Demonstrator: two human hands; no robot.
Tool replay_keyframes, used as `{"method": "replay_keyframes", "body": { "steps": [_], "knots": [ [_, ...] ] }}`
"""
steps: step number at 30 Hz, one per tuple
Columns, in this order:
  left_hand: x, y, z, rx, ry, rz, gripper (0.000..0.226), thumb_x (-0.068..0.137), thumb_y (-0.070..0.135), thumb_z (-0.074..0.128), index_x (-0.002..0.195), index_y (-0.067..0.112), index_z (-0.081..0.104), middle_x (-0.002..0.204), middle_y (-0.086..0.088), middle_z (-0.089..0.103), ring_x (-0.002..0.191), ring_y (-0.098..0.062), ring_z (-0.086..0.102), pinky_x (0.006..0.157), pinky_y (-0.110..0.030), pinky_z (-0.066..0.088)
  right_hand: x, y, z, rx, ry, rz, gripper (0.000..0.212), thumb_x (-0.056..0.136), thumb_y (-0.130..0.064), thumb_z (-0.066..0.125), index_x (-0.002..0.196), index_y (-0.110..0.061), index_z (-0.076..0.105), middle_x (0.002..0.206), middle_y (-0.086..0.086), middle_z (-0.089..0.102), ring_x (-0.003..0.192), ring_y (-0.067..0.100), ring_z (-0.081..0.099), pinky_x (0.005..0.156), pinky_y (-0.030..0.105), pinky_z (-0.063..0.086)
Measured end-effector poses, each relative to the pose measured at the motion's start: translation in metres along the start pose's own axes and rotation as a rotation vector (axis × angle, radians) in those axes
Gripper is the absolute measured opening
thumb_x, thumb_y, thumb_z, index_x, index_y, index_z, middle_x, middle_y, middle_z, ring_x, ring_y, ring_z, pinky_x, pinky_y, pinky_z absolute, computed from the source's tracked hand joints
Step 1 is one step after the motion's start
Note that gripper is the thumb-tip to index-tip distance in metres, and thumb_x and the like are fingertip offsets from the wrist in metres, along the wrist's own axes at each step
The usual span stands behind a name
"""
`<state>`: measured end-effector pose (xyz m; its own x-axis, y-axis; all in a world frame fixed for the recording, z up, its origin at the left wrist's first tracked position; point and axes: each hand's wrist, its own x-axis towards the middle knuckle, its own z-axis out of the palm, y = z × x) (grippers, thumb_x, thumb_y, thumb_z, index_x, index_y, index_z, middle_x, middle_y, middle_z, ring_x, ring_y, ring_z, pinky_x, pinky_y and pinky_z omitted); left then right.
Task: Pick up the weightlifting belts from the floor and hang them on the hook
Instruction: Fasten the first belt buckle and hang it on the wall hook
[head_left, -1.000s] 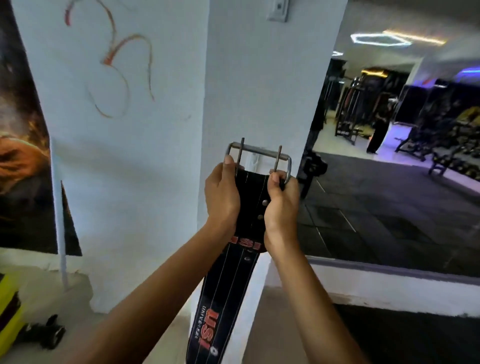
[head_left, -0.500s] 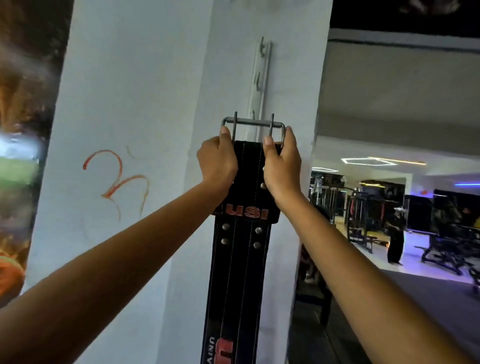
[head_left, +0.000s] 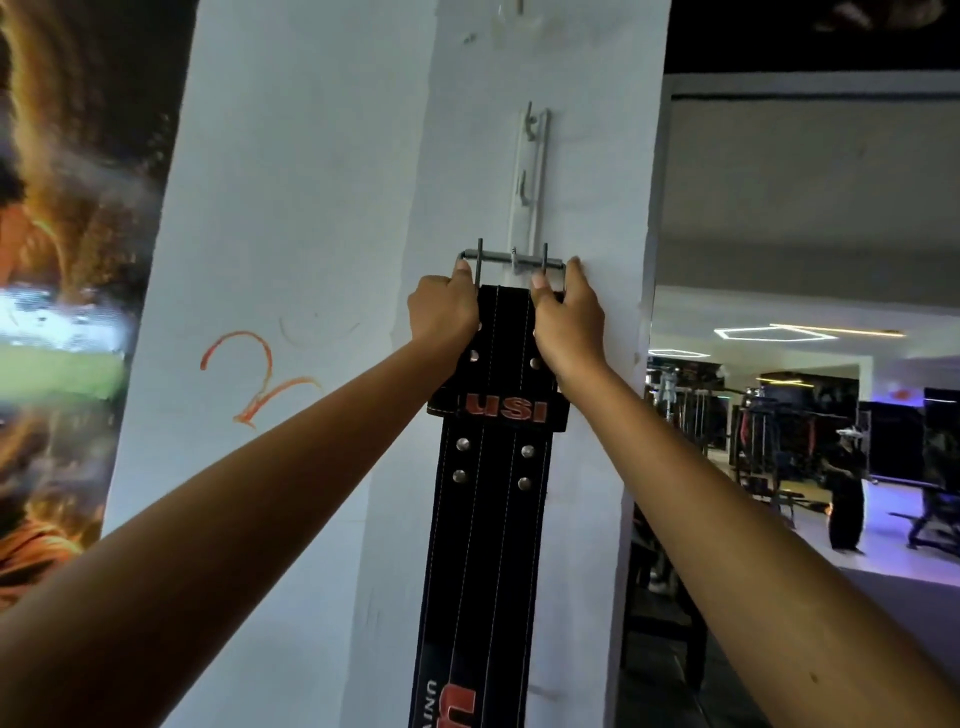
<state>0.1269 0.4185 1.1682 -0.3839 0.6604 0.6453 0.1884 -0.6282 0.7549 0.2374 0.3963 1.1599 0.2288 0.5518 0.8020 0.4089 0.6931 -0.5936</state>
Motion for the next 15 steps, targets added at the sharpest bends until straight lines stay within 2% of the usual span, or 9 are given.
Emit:
{"method": "replay_keyframes", "body": {
  "steps": [1,2,3,4,5,6,8,12,15],
  "knots": [
    [-0.003,-0.001,-0.004,0.029,-0.017,0.016,0.048,0.097,0.042,0.036,0.075,0.006,0.058,0.076,-0.006,0.059,0.071,-0.025,0.057,0.071,-0.035,0.047,-0.004,0.002,-0.001,-0.009,0.004,0.002,0.062,0.102,-0.030,0.044,0.154,-0.018,0.013,0.113,0.005,0.059,0.063,0.016,0.058,0.032,0.011,0.039],
    [-0.006,-0.002,-0.009,0.062,-0.042,0.037,0.050,0.097,0.043,0.035,0.069,0.008,0.055,0.071,-0.003,0.056,0.070,-0.024,0.056,0.070,-0.033,0.045,-0.008,0.002,-0.001,-0.016,0.007,-0.002,0.063,0.101,-0.030,0.045,0.154,-0.018,0.014,0.109,0.008,0.062,0.061,0.017,0.058,0.034,0.012,0.041],
    [-0.009,-0.005,-0.014,0.091,-0.070,0.056,0.052,0.097,0.046,0.033,0.068,0.008,0.054,0.070,-0.003,0.056,0.071,-0.025,0.057,0.071,-0.034,0.046,-0.011,0.004,-0.002,-0.046,0.007,-0.004,0.063,0.101,-0.030,0.046,0.154,-0.016,0.015,0.119,0.012,0.062,0.074,0.021,0.064,0.043,0.009,0.046],
    [-0.011,-0.008,-0.020,0.115,-0.095,0.068,0.054,0.097,0.047,0.032,0.071,0.007,0.056,0.071,-0.004,0.057,0.074,-0.026,0.058,0.074,-0.035,0.048,-0.015,0.005,-0.003,-0.094,0.012,-0.012,0.062,0.101,-0.029,0.047,0.153,-0.013,0.019,0.134,0.014,0.056,0.100,0.026,0.065,0.062,0.007,0.050],
    [-0.016,-0.010,-0.026,0.133,-0.112,0.080,0.054,0.097,0.047,0.031,0.072,0.007,0.057,0.072,-0.005,0.057,0.075,-0.026,0.058,0.075,-0.036,0.048,-0.020,0.007,-0.005,-0.154,0.029,-0.025,0.061,0.100,-0.028,0.049,0.152,-0.010,0.023,0.142,0.016,0.050,0.120,0.029,0.057,0.083,0.012,0.049],
    [-0.022,-0.014,-0.032,0.148,-0.122,0.098,0.054,0.098,0.046,0.032,0.069,0.007,0.056,0.070,-0.005,0.057,0.073,-0.026,0.057,0.073,-0.036,0.047,-0.025,0.010,-0.006,-0.204,0.051,-0.047,0.059,0.099,-0.027,0.051,0.150,-0.007,0.028,0.140,0.018,0.051,0.126,0.031,0.052,0.095,0.023,0.045],
    [-0.036,-0.026,-0.045,0.180,-0.128,0.163,0.053,0.098,0.042,0.034,0.064,0.005,0.052,0.067,-0.007,0.058,0.069,-0.026,0.055,0.068,-0.037,0.044,-0.046,0.012,-0.005,-0.279,0.101,-0.107,0.056,0.098,-0.025,0.053,0.146,-0.003,0.034,0.133,0.019,0.053,0.124,0.033,0.051,0.100,0.032,0.041],
    [-0.075,-0.054,-0.070,0.197,-0.107,0.255,0.037,0.097,0.035,0.039,0.094,0.006,0.062,0.093,-0.008,0.069,0.085,-0.024,0.063,0.071,-0.032,0.045,-0.099,0.013,0.003,-0.361,0.164,-0.296,0.051,0.100,-0.020,0.049,0.145,0.000,0.036,0.142,0.018,0.048,0.136,0.028,0.040,0.105,0.013,0.024],
    [-0.107,-0.072,-0.093,0.232,-0.141,0.358,0.033,0.097,0.035,0.041,0.116,0.015,0.060,0.116,-0.005,0.065,0.107,-0.019,0.060,0.086,-0.031,0.047,-0.139,0.011,0.014,-0.374,0.108,-0.321,0.048,0.100,-0.018,0.048,0.143,0.000,0.039,0.145,0.018,0.047,0.140,0.028,0.039,0.114,0.027,0.029]
  ]
}}
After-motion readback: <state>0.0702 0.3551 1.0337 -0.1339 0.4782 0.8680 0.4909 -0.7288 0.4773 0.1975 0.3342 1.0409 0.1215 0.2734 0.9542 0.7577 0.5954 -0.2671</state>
